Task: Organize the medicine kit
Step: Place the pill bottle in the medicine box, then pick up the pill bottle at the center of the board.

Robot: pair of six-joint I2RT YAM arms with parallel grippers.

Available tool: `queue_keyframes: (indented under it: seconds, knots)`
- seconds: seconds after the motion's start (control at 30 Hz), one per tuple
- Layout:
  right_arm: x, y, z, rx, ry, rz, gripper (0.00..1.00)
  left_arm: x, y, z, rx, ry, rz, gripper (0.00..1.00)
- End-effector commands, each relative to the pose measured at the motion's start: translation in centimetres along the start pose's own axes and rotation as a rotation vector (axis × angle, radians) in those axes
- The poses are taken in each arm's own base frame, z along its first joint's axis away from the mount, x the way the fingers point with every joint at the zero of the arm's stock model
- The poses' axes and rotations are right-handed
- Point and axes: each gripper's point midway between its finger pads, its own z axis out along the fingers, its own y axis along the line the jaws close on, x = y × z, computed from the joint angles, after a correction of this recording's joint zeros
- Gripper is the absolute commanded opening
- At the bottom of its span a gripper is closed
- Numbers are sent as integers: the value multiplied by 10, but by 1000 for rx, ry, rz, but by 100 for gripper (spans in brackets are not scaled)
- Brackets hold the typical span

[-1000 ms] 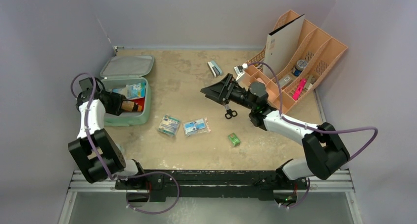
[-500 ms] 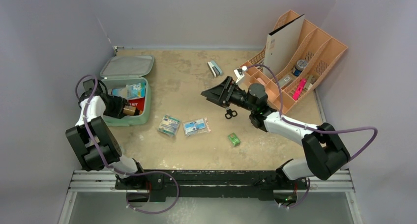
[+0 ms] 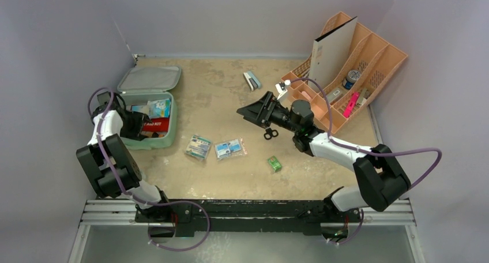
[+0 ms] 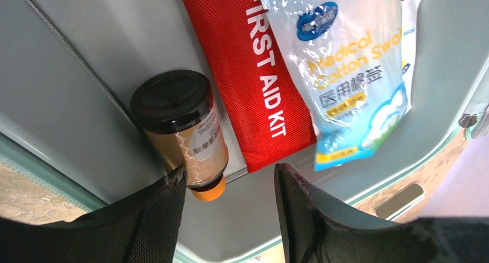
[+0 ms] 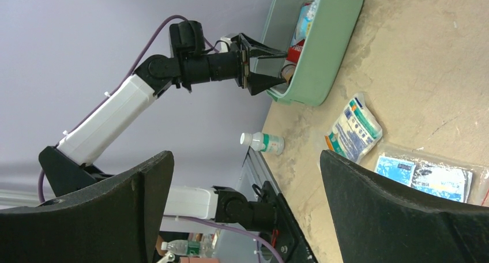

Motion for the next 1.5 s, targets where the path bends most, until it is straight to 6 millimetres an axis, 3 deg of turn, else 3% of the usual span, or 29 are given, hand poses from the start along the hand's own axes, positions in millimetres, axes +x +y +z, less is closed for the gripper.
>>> queue_keyframes:
  seconds: [0.0, 0.23, 0.53, 0.8, 1.0, 1.2, 1.33, 1.47]
  knots:
    - [-8, 17, -6, -51, -43, -48, 99, -3, 8, -2, -62, 8, -17, 56]
    - [-8, 18, -7, -54, -44, -55, 99, -15, 0, -13, -44, -49, 0, 54]
    - [-9, 15, -5, -44, -41, -68, 99, -37, -11, -45, -3, -191, 69, 54]
    - [-12, 10, -3, 24, -36, -84, 99, -48, 45, -93, -230, -390, -123, 63]
    - [-9, 6, -4, 42, -17, -90, 99, -18, 88, -109, -353, -370, -240, 65]
    - [-4, 3, -7, 59, 5, -91, 99, 4, 110, -115, -395, -324, -258, 63]
    - [-2, 3, -10, 71, 10, -99, 99, -1, 124, -134, -441, -400, -260, 63]
    - [-3, 4, -12, 77, 3, -103, 99, -2, 134, -134, -452, -431, -242, 65]
